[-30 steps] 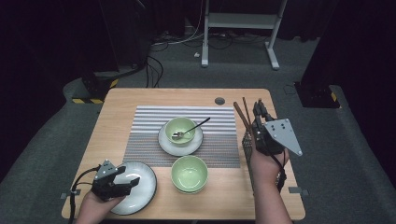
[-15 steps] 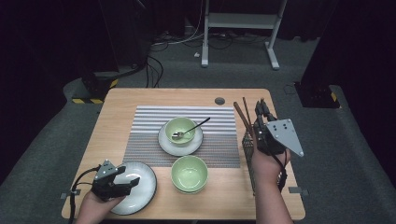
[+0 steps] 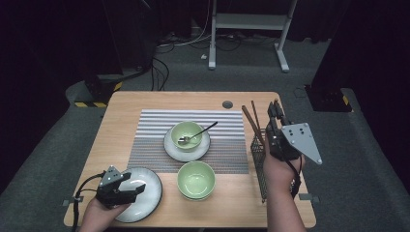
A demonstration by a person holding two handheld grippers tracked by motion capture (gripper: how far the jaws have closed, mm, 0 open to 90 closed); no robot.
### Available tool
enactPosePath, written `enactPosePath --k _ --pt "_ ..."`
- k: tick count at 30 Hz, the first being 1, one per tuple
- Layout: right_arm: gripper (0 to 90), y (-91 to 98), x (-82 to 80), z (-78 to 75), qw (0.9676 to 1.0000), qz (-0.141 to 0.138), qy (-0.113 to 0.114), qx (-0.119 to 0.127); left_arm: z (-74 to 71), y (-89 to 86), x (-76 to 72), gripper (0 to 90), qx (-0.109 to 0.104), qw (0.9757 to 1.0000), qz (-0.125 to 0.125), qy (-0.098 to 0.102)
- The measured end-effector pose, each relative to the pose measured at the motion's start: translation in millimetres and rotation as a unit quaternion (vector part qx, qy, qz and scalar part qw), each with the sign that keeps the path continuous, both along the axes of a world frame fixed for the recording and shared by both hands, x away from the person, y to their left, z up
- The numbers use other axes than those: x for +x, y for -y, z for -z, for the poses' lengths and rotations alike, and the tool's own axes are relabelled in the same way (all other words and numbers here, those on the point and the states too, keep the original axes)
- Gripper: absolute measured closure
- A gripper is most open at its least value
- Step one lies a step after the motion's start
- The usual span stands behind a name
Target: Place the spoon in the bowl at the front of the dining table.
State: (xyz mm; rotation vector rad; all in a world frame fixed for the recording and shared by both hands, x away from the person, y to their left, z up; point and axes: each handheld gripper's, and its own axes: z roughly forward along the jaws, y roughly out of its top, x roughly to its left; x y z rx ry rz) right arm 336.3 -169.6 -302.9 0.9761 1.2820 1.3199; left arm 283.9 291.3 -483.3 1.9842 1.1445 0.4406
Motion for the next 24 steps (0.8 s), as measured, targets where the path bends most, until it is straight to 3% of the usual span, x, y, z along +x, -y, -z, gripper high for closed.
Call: enactPosePath --k 17,24 --pt "83.3 -12.6 -15.9 -20.7 0.9991 -0.019 0.038 -0.003 -1.3 -0.3 -1.0 23.6 -0.006 0.9999 0.003 0.008" --pt "83.2 -19.5 -22.5 -25.0 0.9984 -0.039 0.039 0.005 -3.4 -0.3 -2.5 23.6 -0.009 0.9998 0.001 0.017"
